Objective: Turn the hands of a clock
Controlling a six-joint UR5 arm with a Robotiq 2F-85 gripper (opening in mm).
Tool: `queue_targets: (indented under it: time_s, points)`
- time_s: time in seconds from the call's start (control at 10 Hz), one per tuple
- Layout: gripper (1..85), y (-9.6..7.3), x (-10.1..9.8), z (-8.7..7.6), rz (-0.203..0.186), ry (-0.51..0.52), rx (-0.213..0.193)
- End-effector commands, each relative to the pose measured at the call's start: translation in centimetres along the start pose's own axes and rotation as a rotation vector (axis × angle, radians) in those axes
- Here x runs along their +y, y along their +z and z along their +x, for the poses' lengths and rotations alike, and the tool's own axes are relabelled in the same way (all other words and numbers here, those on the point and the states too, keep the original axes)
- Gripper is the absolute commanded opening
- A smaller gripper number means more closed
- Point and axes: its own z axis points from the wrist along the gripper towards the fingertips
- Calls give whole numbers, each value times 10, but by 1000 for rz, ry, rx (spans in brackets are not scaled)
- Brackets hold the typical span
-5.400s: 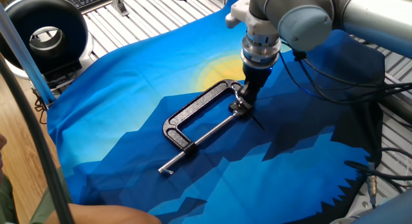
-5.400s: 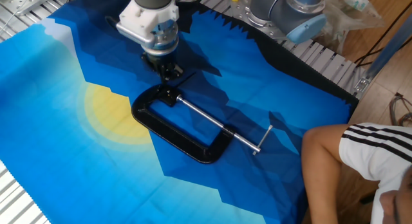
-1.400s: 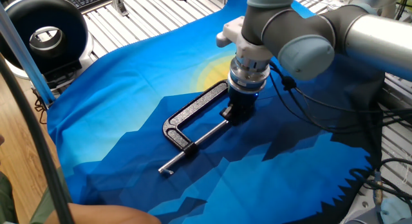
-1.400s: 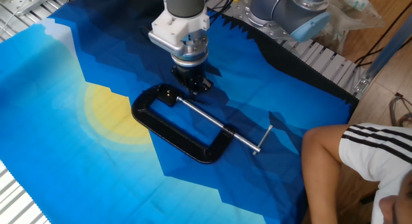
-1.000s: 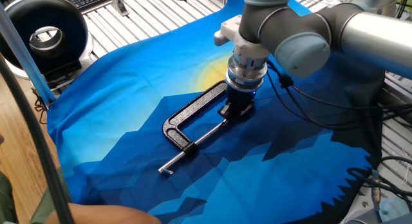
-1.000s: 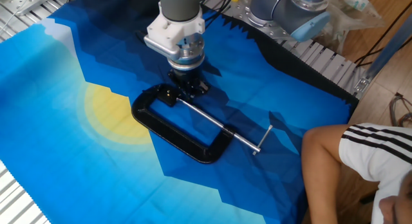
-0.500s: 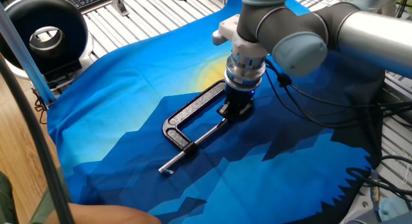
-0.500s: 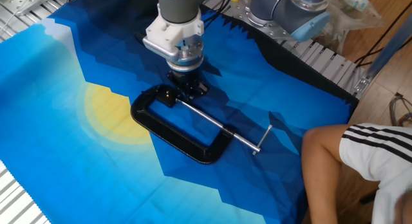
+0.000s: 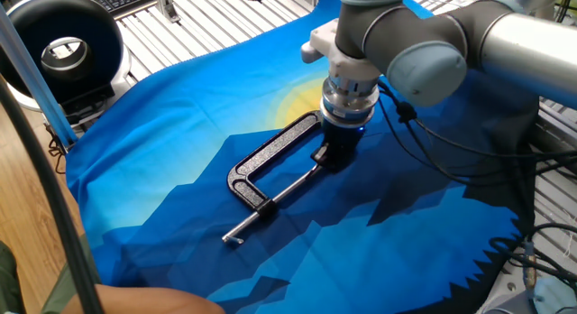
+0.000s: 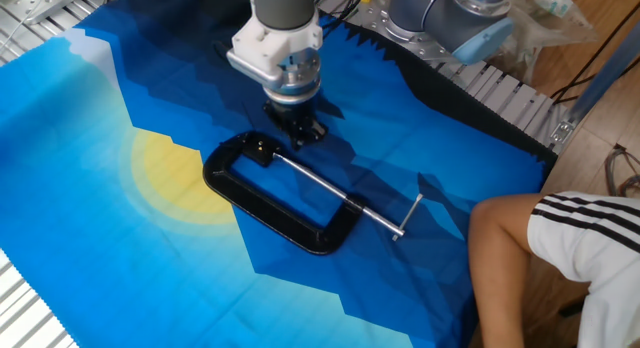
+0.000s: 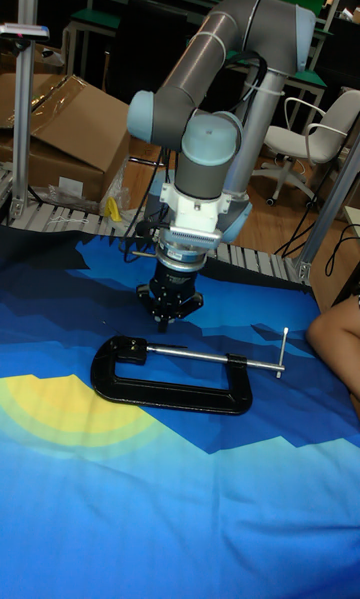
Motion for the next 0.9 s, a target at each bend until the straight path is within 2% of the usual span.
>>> queue_targets:
  time_s: [0.0, 0.3, 0.4, 0.6, 0.7, 0.8]
  points:
    - [13, -21, -11, 19, 13, 15, 14]
    - [13, -45, -31, 30, 28, -3, 24]
    - [13, -53, -44, 31, 46, -14, 28]
    - [13, -71, -67, 33, 50, -41, 33]
    - [13, -76, -73, 35, 52, -50, 32]
    - [13, -74, -74, 29, 49, -57, 22]
